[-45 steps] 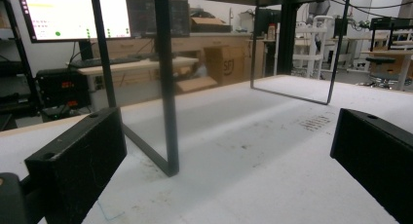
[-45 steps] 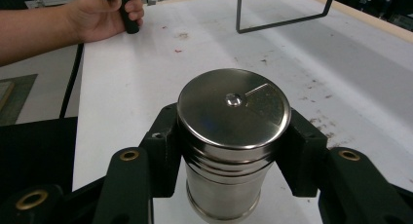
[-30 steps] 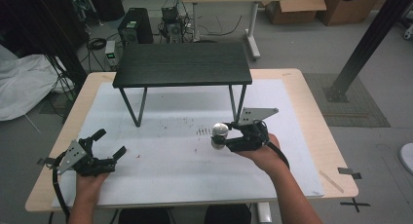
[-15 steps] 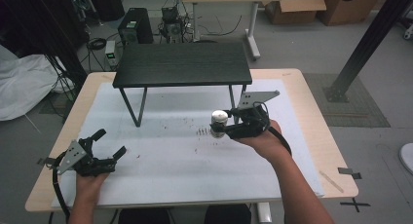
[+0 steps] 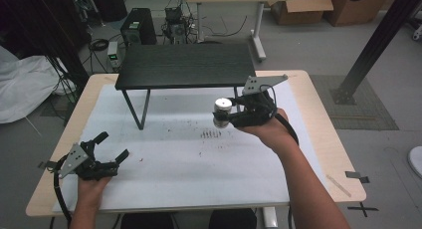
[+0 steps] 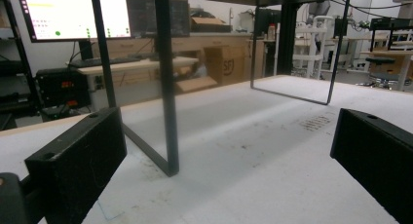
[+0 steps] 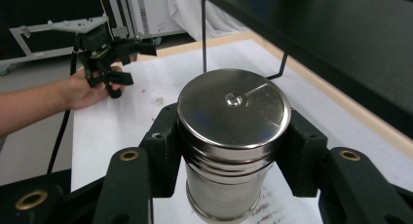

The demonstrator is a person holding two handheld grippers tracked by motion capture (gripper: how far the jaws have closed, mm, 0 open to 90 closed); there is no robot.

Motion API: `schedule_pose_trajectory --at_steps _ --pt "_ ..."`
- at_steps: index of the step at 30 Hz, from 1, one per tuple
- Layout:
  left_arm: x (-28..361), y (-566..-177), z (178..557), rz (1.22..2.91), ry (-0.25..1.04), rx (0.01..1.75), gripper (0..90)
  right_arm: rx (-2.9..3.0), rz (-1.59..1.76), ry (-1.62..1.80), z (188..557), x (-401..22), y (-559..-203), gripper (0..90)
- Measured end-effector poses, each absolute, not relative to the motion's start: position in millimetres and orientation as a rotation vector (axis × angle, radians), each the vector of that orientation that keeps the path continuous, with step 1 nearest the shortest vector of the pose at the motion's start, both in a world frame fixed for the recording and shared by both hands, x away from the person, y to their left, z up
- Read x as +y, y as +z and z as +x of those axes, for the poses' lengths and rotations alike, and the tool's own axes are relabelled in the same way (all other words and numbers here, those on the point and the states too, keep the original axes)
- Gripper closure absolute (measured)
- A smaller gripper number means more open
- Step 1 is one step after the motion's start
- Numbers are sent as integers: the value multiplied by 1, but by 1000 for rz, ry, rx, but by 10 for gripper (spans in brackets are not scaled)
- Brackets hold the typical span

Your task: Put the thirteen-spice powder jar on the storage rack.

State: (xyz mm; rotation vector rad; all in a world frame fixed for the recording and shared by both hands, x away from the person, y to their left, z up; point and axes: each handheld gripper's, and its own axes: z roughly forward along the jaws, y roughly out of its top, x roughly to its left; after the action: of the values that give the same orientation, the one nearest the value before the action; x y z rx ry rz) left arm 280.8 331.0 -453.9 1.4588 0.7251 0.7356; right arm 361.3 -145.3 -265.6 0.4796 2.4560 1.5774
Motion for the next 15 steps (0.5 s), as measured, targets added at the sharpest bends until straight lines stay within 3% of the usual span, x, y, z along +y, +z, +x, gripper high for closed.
schedule_pose_trajectory --at_steps 15 --pt "331 -454 281 1460 734 727 2 2420 489 1578 381 -139 -229 494"
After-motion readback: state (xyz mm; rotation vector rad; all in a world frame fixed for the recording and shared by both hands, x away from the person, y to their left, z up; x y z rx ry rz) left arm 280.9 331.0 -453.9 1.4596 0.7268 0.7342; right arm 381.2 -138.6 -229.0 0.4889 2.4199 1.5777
